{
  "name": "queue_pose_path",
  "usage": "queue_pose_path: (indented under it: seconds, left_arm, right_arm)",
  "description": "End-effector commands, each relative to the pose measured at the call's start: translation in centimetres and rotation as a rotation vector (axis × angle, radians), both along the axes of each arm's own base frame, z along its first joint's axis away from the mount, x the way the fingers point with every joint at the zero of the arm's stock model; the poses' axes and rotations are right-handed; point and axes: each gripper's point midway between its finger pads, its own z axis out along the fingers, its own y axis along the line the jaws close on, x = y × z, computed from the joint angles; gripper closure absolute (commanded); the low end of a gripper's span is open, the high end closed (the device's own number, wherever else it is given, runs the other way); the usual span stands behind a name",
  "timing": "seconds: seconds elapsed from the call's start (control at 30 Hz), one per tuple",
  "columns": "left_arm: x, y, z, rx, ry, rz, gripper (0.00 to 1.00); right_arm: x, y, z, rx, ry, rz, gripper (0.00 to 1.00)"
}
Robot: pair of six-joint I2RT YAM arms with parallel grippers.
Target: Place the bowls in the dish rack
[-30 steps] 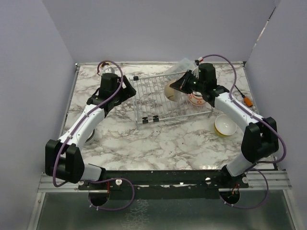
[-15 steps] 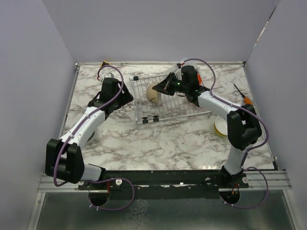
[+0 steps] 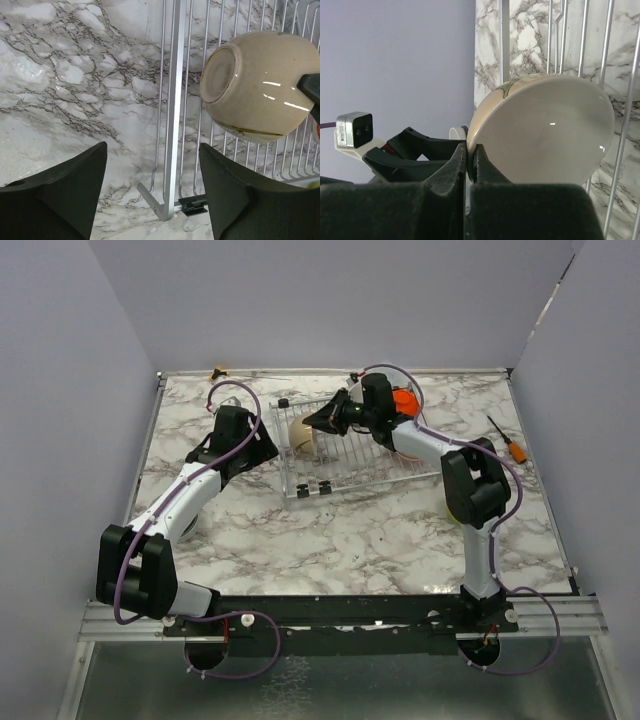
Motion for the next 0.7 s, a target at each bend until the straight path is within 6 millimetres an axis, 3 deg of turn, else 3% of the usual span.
queue_pose_path:
  seconds: [0.0,0.33,0.67]
  left_arm:
    - [-0.3,0.0,-0.8,-0.003,0.026,-0.017,0.25]
    - [-0.3,0.0,-0.7,-0.001,0.024,-0.02,0.24]
    - [-0.2,0.1,-0.4,0.001,0.014,-0.017,0.24]
  right_arm:
    - [-1.4,1.6,3.0,0.119,-0.009,0.134,0.99]
    - [-1.2,0.4,-0.6,0.04,0.079,0.164,0.99]
    - [-1.0,-2.6,-3.0,0.009,0.116,0.175,0.98]
